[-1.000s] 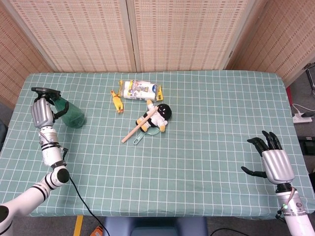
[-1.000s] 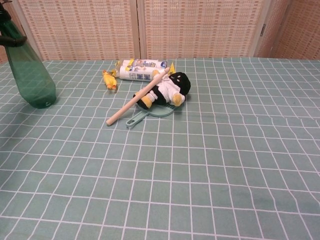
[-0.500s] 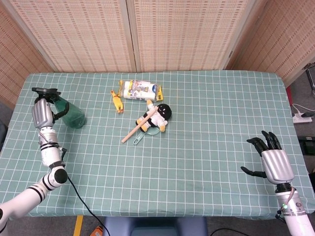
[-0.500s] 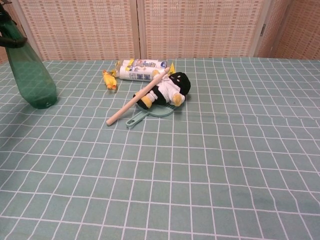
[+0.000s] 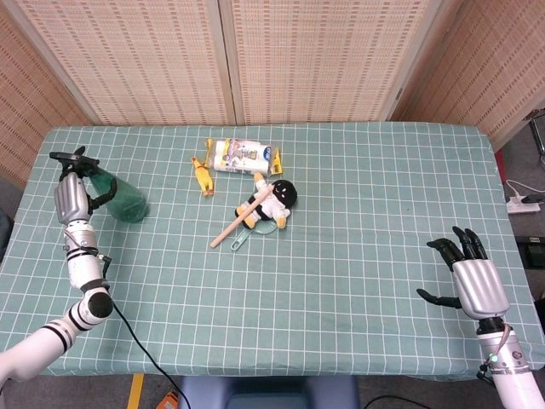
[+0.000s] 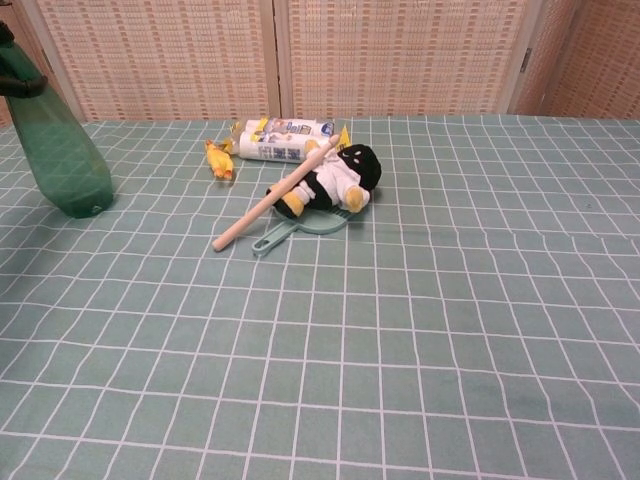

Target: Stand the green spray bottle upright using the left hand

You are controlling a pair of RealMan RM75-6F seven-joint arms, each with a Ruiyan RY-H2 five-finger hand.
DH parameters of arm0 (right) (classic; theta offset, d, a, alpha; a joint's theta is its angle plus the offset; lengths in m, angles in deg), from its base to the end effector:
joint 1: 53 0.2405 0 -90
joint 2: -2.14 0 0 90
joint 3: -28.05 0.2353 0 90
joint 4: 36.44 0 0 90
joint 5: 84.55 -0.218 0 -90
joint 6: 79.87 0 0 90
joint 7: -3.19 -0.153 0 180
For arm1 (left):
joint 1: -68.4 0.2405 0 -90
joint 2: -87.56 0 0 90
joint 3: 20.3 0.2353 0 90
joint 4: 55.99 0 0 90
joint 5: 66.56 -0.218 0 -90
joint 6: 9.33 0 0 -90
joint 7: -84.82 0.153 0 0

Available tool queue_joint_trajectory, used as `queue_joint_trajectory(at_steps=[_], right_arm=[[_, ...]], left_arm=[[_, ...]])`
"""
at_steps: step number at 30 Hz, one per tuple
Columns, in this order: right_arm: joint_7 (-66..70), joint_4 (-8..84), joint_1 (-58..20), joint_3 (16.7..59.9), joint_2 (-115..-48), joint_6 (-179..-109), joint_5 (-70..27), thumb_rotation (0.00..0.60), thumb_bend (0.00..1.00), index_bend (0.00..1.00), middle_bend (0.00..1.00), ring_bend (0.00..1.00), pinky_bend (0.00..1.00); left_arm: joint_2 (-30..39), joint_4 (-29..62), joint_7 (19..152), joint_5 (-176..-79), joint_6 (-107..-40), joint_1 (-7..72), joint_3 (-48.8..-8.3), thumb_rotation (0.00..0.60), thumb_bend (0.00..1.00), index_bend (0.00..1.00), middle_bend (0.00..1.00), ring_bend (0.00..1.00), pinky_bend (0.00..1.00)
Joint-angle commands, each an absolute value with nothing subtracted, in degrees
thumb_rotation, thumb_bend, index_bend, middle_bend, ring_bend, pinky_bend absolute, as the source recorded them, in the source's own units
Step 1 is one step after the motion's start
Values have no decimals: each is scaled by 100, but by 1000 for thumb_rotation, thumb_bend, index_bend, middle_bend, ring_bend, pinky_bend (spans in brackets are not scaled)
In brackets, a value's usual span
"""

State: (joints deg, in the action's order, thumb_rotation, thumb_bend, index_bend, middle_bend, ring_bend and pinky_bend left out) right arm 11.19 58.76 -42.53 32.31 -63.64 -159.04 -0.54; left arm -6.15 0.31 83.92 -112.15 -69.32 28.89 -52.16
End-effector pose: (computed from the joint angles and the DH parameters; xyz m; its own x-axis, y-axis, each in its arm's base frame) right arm -0.2695 -0.2200 0.1196 0.4502 -0.0452 0.8918 -0.8913 -0.0828 0.4457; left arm -0.2445 0.4382 0.0955 -0.0317 -0.2226 0.9744 0.9668 0.2405 0.0864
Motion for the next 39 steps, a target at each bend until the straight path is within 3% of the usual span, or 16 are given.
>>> queue_joint_trajectory(at_steps=[1, 23, 29, 39], right_arm=[[1120, 5876, -4252, 3229, -6362, -15899, -53, 600, 0, 242, 221, 0, 15], [1071, 5874, -4247, 3226, -6361, -15903, -25, 600, 0, 242, 221, 0, 15], [951, 5840, -4251, 3212, -6342, -15907, 18, 600, 0, 244, 221, 0, 15], [880, 5846, -4241, 3198, -6314, -15880, 42, 600, 0, 245, 221, 0, 15]], left_arm=[[-588, 75, 8405, -11182, -6928, 2878, -5244, 600, 249, 83, 367, 300, 127], [-346, 463, 8273, -11107, -6725, 3011, -5135, 600, 226, 27, 240, 166, 94], [-296, 480, 8321, -10976, -6559, 3082, -5044, 600, 211, 0, 110, 3, 64], [192, 1084, 8655, -10880, -6560, 3481, -4711, 600, 193, 0, 54, 0, 32]])
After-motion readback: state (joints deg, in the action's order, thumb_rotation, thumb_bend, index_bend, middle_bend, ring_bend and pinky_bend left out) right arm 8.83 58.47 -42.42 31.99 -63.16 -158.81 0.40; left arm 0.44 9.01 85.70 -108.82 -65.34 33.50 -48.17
